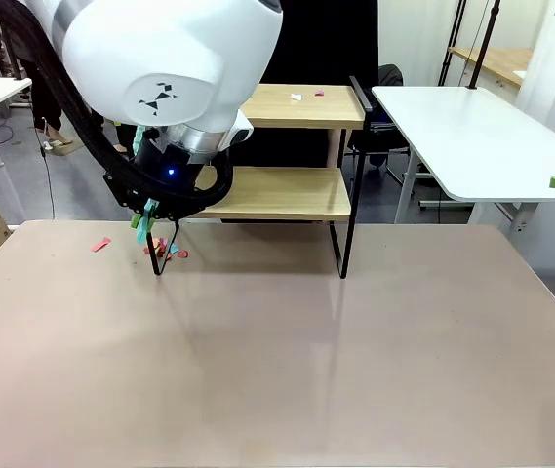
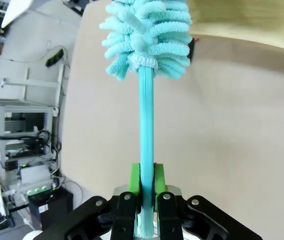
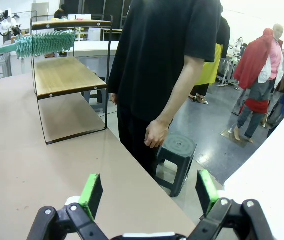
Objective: Clean the shelf.
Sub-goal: Clean the specific section of the Shelf indicated by the human with the Duster.
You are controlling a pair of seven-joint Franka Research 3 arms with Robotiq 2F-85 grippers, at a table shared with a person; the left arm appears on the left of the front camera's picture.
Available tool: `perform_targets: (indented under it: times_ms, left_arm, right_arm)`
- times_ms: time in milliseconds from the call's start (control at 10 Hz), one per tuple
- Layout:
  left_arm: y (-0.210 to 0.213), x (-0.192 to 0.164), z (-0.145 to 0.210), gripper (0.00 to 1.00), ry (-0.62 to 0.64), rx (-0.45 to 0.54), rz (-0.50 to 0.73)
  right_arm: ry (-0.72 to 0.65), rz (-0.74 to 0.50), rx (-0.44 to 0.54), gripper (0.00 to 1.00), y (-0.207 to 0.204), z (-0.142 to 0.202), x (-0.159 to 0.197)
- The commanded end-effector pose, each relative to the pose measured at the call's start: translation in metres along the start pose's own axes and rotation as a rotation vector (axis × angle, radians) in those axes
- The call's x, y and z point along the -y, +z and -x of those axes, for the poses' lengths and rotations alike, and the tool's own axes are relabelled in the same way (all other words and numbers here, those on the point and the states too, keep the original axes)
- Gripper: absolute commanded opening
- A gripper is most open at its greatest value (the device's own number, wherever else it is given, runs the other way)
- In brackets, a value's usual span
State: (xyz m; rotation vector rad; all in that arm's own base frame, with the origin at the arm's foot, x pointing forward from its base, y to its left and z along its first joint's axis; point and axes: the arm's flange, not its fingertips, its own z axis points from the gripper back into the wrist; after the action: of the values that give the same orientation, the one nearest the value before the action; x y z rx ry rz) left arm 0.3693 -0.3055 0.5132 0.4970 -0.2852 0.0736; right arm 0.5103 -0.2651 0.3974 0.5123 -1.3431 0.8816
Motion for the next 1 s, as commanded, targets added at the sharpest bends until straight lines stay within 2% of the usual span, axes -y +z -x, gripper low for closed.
perform_targets:
  times_ms: [0, 200, 300, 500, 800, 900]
  left_arm:
    - [-0.013, -0.007, -0.007, 0.13, -0.001, -0.044, -0.015]
    - [-0.009, 0.000, -0.004, 0.13, 0.001, -0.018, -0.007]
    - [-0.007, -0.002, -0.008, 0.13, -0.051, 0.044, -0.050]
    - [-0.005, -0.024, -0.005, 0.13, -0.091, 0.169, 0.062]
    - [-0.019, -0.051, 0.001, 0.13, -0.271, 0.318, 0.241]
    - [-0.027, -0.066, 0.003, 0.13, -0.297, 0.355, 0.300]
  right_arm:
    - [-0.005, 0.008, -0.022, 1.00, -0.002, -0.008, -0.002]
    - [-0.005, 0.008, -0.022, 1.00, -0.002, -0.008, -0.002]
    - [-0.005, 0.008, -0.022, 1.00, -0.002, -0.008, -0.002]
    - [-0.005, 0.008, -0.022, 1.00, -0.002, -0.008, -0.002]
    - [-0.005, 0.008, -0.022, 1.00, -0.002, -0.008, -0.002]
    - [-0.005, 0.008, -0.022, 1.00, -0.002, -0.008, -0.002]
